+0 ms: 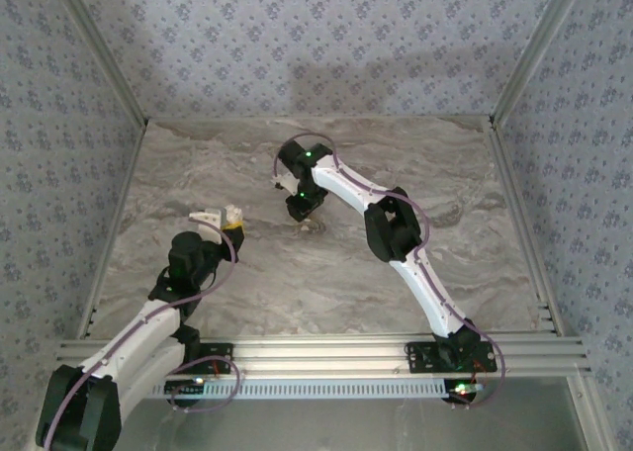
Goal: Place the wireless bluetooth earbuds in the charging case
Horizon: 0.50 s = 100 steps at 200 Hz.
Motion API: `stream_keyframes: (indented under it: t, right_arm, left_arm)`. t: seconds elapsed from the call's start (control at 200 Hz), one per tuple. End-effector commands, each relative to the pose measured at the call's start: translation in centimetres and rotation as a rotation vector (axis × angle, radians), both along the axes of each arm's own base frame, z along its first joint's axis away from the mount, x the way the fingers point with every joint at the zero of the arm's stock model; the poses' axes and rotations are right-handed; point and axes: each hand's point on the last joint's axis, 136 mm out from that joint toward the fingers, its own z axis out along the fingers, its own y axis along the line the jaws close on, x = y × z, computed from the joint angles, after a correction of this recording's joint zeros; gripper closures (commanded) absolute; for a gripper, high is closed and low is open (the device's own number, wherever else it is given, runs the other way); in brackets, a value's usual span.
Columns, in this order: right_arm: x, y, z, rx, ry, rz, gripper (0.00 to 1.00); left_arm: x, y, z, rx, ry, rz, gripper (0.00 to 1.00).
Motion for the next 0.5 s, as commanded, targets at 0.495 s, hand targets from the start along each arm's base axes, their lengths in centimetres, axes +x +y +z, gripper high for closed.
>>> stream_keyframes:
  t: [0.495]
  right_arm:
    - [-1.2, -1.5, -1.0, -0.157, -0.009, 0.01, 0.68]
  left_arm:
    - [0.3, 0.2, 0.9, -0.012, -0.031, 0.011, 0.9]
